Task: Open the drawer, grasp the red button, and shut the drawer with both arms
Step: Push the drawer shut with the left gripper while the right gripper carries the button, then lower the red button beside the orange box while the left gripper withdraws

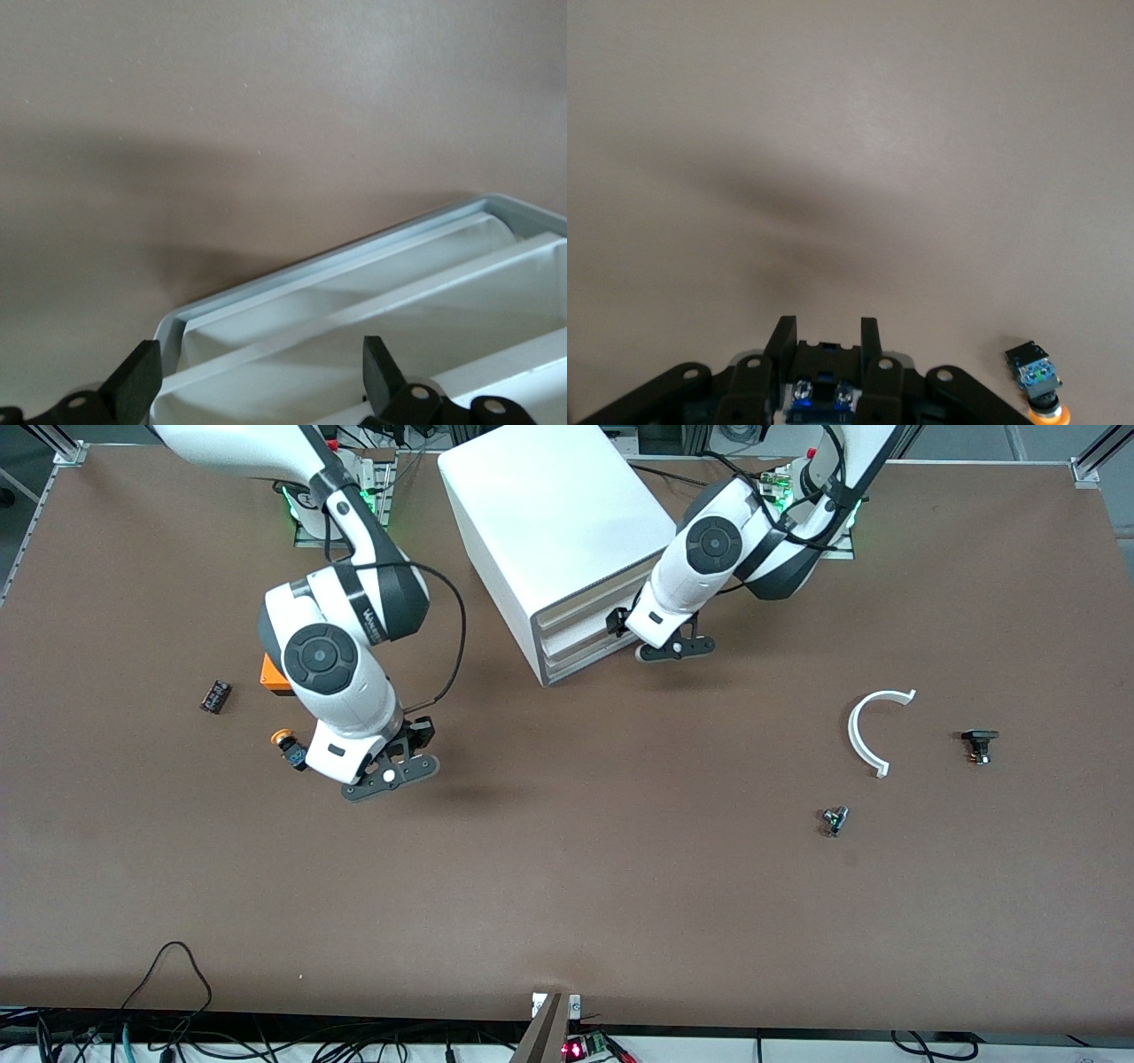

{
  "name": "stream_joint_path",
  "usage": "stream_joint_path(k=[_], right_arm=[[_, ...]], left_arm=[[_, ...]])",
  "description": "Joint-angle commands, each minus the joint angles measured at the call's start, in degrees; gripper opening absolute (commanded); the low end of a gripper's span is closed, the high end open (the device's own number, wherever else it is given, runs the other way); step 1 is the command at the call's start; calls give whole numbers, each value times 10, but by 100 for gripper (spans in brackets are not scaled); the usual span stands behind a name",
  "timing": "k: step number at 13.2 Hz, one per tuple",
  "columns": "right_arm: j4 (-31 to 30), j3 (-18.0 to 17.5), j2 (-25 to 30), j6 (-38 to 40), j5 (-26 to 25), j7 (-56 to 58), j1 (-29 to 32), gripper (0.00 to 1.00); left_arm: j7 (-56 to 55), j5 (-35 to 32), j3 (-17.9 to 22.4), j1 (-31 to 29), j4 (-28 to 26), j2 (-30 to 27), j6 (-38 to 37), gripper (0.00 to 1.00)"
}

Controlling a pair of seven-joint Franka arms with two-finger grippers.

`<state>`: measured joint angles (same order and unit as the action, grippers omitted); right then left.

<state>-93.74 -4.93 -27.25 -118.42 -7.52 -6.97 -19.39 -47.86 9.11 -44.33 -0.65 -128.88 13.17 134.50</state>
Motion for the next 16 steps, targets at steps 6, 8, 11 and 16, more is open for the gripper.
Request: stream_joint_path(k=[6, 8, 11, 16], right_arm=[[-222, -7, 33, -227, 0, 4, 67, 18], [-246, -7, 25, -266, 0, 12, 75, 18], [-291, -6, 12, -340, 0, 42, 97, 20], [-235, -22, 37, -234, 5, -65, 98, 100]], left_arm=[[13, 0, 70, -49, 42, -46, 0, 100], [20, -4, 129, -55, 79, -58, -5, 100], [193, -4, 200, -79, 129, -97, -108, 100], [412, -47, 348, -79, 257, -147, -348, 100]])
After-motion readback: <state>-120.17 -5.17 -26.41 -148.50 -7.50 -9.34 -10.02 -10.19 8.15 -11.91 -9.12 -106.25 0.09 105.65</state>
